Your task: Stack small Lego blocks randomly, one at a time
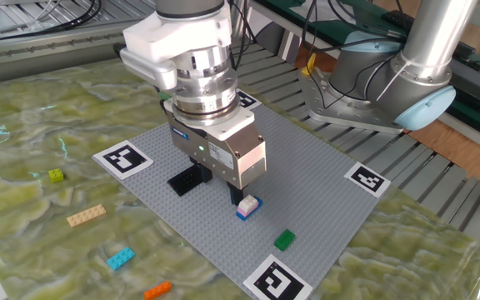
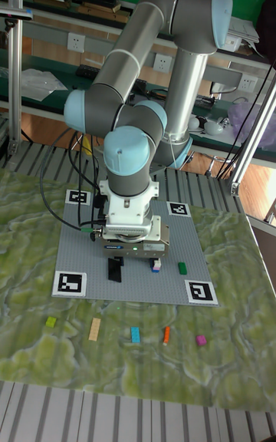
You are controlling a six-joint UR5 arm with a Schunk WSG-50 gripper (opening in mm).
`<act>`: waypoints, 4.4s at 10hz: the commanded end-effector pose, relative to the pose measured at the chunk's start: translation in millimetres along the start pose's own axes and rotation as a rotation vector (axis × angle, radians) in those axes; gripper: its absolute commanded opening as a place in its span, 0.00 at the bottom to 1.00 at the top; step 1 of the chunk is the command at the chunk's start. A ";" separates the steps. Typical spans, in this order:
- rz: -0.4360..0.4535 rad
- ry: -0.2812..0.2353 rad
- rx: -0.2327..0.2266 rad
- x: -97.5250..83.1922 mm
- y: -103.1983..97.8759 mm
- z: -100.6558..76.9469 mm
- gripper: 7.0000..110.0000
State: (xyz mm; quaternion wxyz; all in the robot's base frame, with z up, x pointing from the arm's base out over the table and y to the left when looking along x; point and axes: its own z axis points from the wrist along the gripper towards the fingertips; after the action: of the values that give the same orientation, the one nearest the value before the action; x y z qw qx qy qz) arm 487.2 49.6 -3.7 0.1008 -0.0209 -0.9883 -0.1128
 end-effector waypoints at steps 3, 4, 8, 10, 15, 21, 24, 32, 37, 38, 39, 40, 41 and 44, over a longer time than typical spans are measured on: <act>0.007 -0.005 -0.010 -1.9 3.4 -2.4 0.57; 0.006 -0.005 -0.010 -1.4 3.5 -3.3 0.57; 0.001 -0.004 -0.004 -0.5 1.9 -6.9 0.57; -0.015 -0.004 0.004 -5.1 -2.9 -12.4 0.57; -0.015 -0.025 0.018 -26.8 -0.9 -9.9 0.57; -0.024 -0.021 0.035 -33.8 -6.9 -15.6 0.57; -0.027 -0.024 0.071 -35.0 -15.3 -15.8 0.57; -0.028 -0.027 0.072 -32.8 -16.9 -11.7 0.57; -0.029 -0.025 0.072 -34.9 -17.7 -15.2 0.57; -0.027 -0.027 0.071 -36.2 -16.7 -14.0 0.57; -0.028 -0.035 0.072 -39.7 -18.4 -9.9 0.57; -0.027 -0.039 0.072 -41.4 -18.4 -5.9 0.57; -0.025 -0.038 0.075 -40.5 -18.6 -6.6 0.57; -0.015 0.019 0.062 -36.6 -9.1 -36.1 0.57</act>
State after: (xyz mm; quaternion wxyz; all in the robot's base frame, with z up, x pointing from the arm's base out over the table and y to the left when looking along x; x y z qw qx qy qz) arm 525.8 27.5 3.3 0.0967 -0.0040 -0.9926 -0.0737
